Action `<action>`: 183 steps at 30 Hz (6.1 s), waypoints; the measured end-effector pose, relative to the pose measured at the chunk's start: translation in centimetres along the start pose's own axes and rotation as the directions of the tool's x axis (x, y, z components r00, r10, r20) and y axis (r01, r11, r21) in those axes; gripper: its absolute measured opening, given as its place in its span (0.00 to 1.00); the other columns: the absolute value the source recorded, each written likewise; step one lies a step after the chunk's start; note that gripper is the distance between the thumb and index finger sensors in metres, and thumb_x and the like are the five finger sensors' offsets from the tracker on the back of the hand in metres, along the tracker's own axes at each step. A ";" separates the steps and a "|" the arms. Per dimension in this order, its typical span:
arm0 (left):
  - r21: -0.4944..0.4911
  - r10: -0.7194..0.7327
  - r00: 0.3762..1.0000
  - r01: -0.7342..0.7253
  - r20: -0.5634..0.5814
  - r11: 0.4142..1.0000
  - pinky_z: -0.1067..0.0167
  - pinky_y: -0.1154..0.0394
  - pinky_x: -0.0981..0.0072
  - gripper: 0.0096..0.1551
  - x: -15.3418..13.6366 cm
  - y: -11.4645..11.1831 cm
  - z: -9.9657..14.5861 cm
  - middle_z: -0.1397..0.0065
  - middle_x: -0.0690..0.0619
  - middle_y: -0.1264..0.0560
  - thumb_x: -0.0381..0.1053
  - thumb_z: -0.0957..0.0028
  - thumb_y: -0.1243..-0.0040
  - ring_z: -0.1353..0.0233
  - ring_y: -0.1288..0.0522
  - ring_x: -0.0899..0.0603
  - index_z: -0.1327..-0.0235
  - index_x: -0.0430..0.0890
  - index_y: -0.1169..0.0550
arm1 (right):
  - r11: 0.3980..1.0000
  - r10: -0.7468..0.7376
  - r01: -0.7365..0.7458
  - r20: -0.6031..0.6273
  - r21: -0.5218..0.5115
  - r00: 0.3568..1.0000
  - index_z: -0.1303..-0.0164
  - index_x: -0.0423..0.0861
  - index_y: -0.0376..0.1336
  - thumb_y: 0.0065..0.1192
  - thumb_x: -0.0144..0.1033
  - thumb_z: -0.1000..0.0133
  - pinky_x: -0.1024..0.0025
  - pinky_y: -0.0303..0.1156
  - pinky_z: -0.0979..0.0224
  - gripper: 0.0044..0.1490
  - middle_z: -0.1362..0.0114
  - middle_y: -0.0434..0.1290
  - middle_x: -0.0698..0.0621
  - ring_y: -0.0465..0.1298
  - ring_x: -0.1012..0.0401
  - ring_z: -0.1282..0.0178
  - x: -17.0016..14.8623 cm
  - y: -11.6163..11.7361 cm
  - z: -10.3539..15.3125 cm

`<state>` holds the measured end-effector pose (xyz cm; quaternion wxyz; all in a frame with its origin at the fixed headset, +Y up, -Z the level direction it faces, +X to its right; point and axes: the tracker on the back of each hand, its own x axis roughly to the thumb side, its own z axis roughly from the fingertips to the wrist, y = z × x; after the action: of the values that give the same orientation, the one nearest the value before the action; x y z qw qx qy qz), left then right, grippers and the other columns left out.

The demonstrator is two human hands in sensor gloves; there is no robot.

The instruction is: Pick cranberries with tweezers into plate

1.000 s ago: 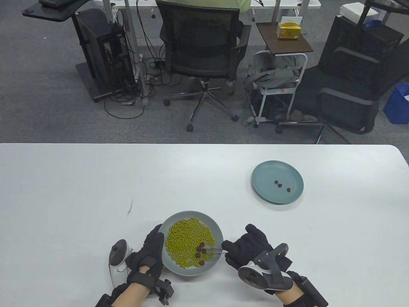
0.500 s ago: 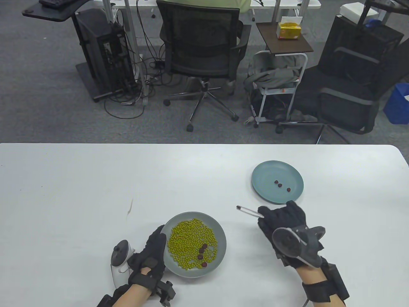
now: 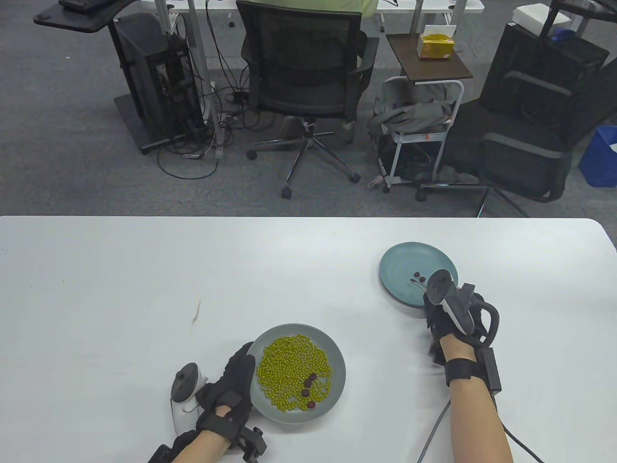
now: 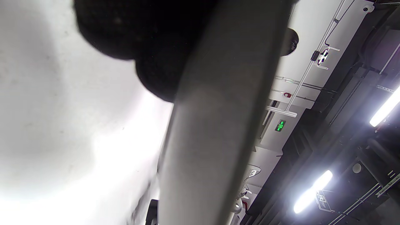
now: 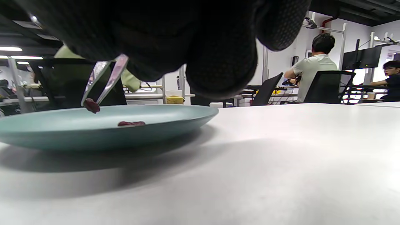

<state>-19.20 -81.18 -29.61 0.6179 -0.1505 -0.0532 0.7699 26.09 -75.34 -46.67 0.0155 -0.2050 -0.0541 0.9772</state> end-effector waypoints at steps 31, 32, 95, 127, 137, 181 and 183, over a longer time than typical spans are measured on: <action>0.032 0.024 1.000 -0.025 0.019 0.999 0.64 0.17 0.60 0.36 0.9 0.9 0.0 0.31 0.48 0.33 0.61 0.43 0.55 0.57 0.14 0.43 0.27 0.48 0.48 | 0.948 -0.176 0.308 0.668 -0.084 0.723 0.42 0.62 0.64 0.54 0.59 0.55 0.53 0.60 0.24 0.31 0.55 0.75 0.67 0.78 0.65 0.49 4.0 -5.7 17.4; 0.034 0.024 1.000 -0.025 0.019 0.999 0.63 0.17 0.60 0.36 0.9 1.0 0.0 0.31 0.48 0.33 0.61 0.43 0.55 0.56 0.14 0.43 0.27 0.48 0.48 | 0.946 -0.152 0.305 0.682 -0.108 0.715 0.42 0.62 0.65 0.54 0.59 0.56 0.53 0.61 0.24 0.31 0.55 0.75 0.67 0.78 0.65 0.50 4.3 -5.7 17.8; 0.004 -0.030 1.000 0.030 0.002 1.000 0.63 0.17 0.60 0.36 0.1 0.3 -0.1 0.31 0.48 0.33 0.61 0.43 0.55 0.56 0.14 0.43 0.27 0.48 0.48 | 0.969 -0.170 0.211 0.270 -0.131 0.948 0.47 0.57 0.69 0.57 0.56 0.56 0.53 0.60 0.23 0.29 0.59 0.76 0.66 0.78 0.64 0.52 -5.5 -3.4 8.1; 0.002 -0.027 0.999 0.027 0.028 1.000 0.63 0.17 0.60 0.36 0.5 0.2 -0.1 0.32 0.48 0.33 0.61 0.43 0.54 0.57 0.14 0.43 0.27 0.48 0.48 | 0.998 0.063 -0.062 -0.072 0.021 0.995 0.39 0.60 0.63 0.56 0.59 0.57 0.53 0.58 0.23 0.34 0.55 0.75 0.67 0.77 0.63 0.48 -1.7 -0.4 0.2; 0.018 -0.022 0.999 0.021 0.039 1.000 0.63 0.17 0.60 0.36 0.7 0.8 -0.2 0.31 0.48 0.33 0.61 0.43 0.55 0.56 0.14 0.43 0.27 0.49 0.48 | 0.942 -0.320 0.330 0.132 -0.056 0.938 0.43 0.61 0.67 0.59 0.56 0.56 0.53 0.59 0.22 0.30 0.56 0.76 0.67 0.78 0.64 0.47 -3.0 -4.8 6.5; 0.014 0.025 1.000 -0.025 0.008 1.000 0.62 0.17 0.60 0.37 -0.2 1.2 -0.2 0.31 0.48 0.34 0.61 0.43 0.55 0.55 0.15 0.43 0.27 0.48 0.49 | 0.932 -0.067 0.346 0.883 -0.111 0.464 0.43 0.62 0.65 0.57 0.58 0.57 0.55 0.57 0.21 0.31 0.55 0.75 0.68 0.76 0.64 0.44 6.0 -6.0 22.6; 0.013 0.023 1.000 -0.024 0.008 1.000 0.62 0.17 0.60 0.36 -0.2 1.1 -0.2 0.31 0.48 0.34 0.62 0.43 0.55 0.55 0.15 0.43 0.27 0.49 0.49 | 0.935 -0.064 0.335 0.879 -0.113 0.473 0.43 0.62 0.65 0.58 0.58 0.57 0.55 0.57 0.21 0.31 0.55 0.75 0.68 0.76 0.64 0.44 6.0 -5.9 22.5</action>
<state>-20.13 -81.67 -30.08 0.6095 -0.1443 -0.0489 0.7780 11.63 -71.39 -27.93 0.0734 0.3186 -0.2105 0.9213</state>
